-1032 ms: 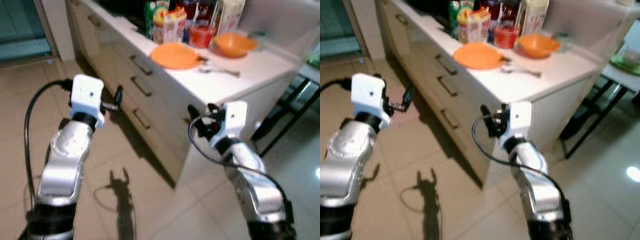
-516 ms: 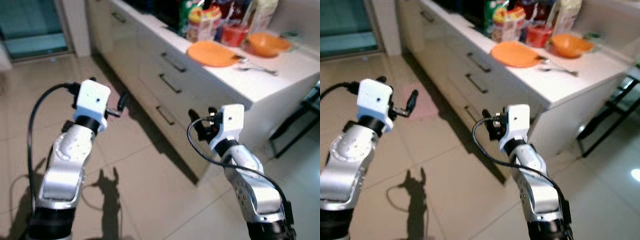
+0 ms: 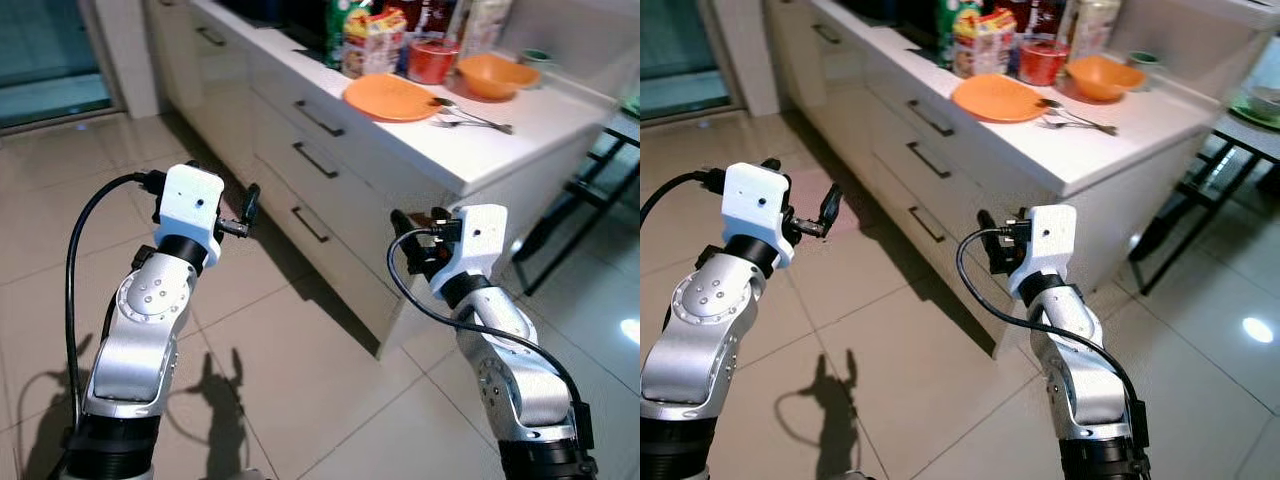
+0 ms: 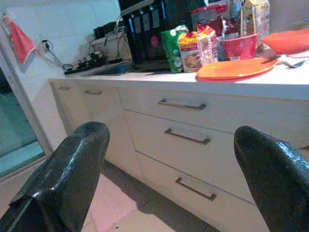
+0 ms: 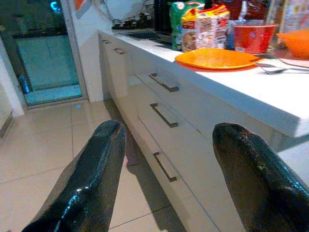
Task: Setting the table
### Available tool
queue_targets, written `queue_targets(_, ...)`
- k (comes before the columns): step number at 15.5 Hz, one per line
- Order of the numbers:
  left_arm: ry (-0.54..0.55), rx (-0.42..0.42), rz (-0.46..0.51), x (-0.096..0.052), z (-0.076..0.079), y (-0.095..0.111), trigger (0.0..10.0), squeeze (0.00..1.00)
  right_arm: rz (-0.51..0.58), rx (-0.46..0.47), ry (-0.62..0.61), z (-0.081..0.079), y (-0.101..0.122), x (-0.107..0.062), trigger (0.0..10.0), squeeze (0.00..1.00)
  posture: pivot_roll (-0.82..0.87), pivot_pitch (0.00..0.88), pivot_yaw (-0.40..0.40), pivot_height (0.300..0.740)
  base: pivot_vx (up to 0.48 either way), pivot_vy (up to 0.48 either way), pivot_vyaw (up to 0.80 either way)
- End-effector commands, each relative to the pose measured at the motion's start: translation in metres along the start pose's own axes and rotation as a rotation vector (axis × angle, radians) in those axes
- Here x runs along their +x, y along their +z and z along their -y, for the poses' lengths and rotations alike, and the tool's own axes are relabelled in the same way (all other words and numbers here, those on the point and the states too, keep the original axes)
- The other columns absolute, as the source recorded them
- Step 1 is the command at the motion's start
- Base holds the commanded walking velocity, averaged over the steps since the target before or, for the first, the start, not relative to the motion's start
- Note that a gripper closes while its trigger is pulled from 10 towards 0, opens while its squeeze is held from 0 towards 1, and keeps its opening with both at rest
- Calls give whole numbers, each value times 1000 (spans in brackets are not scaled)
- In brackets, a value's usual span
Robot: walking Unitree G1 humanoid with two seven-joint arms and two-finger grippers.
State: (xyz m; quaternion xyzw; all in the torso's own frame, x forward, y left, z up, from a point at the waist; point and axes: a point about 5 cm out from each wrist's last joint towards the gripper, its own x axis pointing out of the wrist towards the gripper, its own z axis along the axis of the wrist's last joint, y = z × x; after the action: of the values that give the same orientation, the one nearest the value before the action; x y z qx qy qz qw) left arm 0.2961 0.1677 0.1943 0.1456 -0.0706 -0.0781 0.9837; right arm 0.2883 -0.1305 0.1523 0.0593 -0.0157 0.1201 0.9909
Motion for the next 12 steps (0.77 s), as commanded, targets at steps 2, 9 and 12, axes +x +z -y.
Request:
queue_targets(2,7,-11,13,1,0,2,10000,0,33,6,-12,4,10,1,10000,0,46,0,-47,740,354,0,-241)
queue_targets(9,2,-19,18,3,2,3,10000,0,40,-11,-24,7,11,2,10000,0,43,0,-44,740,385,0,-137)
queue_targets(12,0,-21,20,4,2,3,10000,0,42,-15,-24,8,11,2,10000,0,43,0,-44,740,409,0,0)
